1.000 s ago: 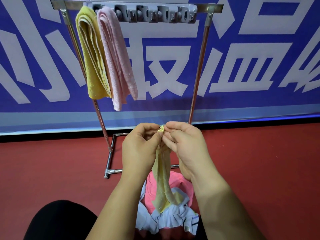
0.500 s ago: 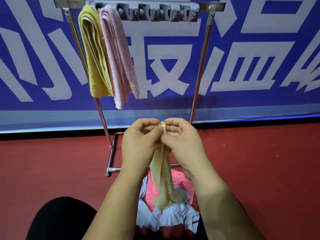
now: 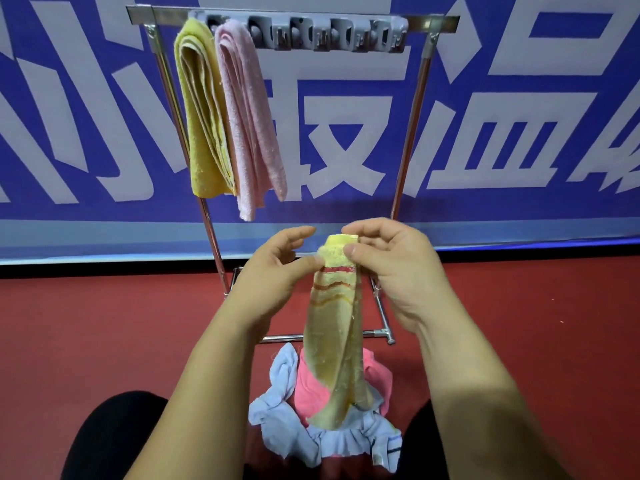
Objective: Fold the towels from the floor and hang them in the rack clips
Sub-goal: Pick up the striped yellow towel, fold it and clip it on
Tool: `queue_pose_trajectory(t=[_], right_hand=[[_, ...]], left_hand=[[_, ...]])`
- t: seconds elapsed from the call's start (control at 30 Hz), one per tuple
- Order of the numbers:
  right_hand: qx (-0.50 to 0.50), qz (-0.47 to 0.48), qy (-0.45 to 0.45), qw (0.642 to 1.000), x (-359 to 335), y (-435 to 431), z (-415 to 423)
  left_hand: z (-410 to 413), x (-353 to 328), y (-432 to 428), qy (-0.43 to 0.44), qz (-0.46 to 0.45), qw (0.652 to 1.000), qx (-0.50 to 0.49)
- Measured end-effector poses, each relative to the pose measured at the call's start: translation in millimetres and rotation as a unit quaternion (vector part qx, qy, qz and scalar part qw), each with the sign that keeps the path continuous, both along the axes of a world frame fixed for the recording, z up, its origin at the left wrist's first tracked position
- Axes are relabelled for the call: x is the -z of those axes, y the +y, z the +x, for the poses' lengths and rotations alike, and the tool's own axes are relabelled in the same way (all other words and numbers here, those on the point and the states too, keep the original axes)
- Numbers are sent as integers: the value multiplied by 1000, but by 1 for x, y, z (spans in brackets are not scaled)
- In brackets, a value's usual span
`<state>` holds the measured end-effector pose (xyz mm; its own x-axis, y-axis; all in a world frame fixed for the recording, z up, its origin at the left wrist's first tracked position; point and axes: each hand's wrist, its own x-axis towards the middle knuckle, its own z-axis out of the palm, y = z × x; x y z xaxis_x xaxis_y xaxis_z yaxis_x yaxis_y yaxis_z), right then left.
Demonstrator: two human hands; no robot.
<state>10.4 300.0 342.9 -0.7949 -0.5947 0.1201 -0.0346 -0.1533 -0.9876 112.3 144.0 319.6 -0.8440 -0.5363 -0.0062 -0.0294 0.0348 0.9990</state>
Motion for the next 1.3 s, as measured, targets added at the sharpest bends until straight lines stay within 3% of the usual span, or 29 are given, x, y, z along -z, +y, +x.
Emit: queue_pose_trajectory(t=[0.1, 0.23, 0.4, 0.57, 0.8, 1.03, 1.3], right_hand=[[-55, -34, 7, 998, -25, 8, -9], [-95, -71, 7, 993, -51, 14, -19], [-2, -63, 24, 998, -60, 16, -37], [86, -13, 35, 996, -47, 14, -44], [90, -5, 58, 994, -47, 12, -42], [88, 12, 84, 992, -46, 11, -37], [62, 72, 131, 987, -47, 10, -30]], left_hand=[[0, -6, -10, 27, 35, 993, 110], [-2, -18, -17, 32, 58, 982, 179], [-3, -22, -26, 1, 89, 984, 154], [-1, -24, -30, -20, 50, 988, 143], [6, -32, -31, -2, 10, 981, 192], [5, -29, -27, 14, 33, 981, 190], [-1, -40, -3, 40, -55, 987, 148]])
